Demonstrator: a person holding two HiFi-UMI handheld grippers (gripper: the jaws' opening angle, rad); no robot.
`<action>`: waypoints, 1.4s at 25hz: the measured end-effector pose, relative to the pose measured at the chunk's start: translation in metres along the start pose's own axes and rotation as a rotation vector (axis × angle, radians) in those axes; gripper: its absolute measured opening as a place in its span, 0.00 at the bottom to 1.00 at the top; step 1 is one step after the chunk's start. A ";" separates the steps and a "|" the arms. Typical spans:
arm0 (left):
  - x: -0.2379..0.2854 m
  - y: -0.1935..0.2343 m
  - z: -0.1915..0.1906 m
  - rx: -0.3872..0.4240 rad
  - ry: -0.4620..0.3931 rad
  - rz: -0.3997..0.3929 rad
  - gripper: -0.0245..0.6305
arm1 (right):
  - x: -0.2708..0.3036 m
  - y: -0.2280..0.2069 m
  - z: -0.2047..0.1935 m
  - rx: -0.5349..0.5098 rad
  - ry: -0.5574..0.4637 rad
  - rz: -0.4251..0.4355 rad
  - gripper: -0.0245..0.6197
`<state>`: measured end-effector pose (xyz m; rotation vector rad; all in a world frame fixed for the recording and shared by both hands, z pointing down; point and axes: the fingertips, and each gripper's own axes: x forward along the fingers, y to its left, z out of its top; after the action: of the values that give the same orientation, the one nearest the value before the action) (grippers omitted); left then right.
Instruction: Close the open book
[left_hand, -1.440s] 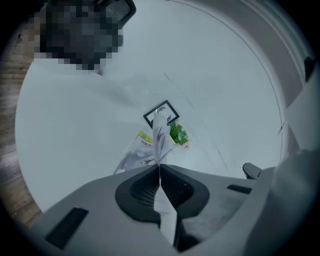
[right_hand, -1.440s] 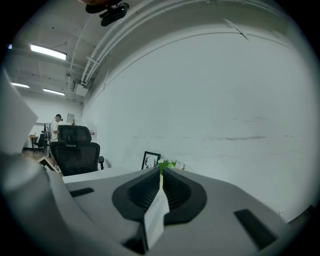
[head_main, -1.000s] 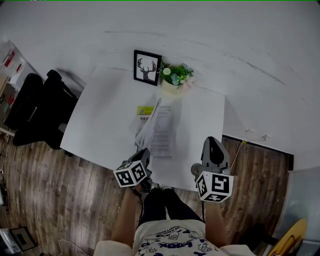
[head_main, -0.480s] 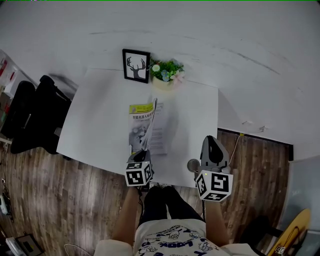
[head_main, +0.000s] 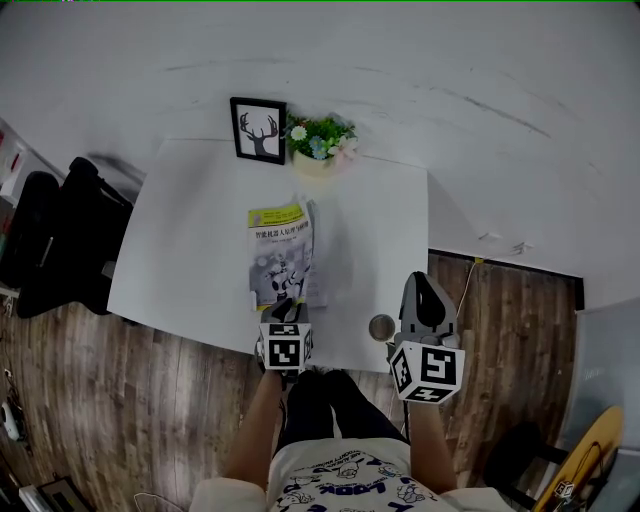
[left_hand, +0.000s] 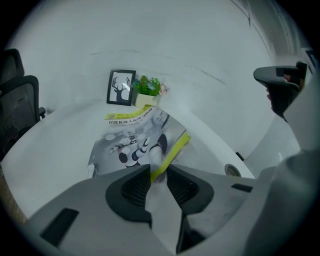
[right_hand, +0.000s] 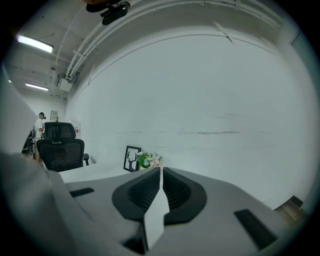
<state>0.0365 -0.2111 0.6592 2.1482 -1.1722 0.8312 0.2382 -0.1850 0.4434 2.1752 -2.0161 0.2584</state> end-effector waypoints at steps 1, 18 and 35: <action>0.003 -0.002 -0.002 0.016 0.012 0.003 0.19 | 0.000 -0.001 0.000 0.000 0.000 -0.004 0.10; -0.005 -0.020 -0.002 0.039 0.008 -0.057 0.34 | 0.007 0.010 0.004 0.001 -0.005 0.032 0.10; -0.112 0.031 0.121 -0.042 -0.377 0.087 0.32 | 0.025 0.054 0.058 -0.029 -0.114 0.141 0.10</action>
<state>-0.0073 -0.2524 0.5026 2.2954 -1.4611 0.4401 0.1868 -0.2269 0.3933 2.0779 -2.2239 0.1243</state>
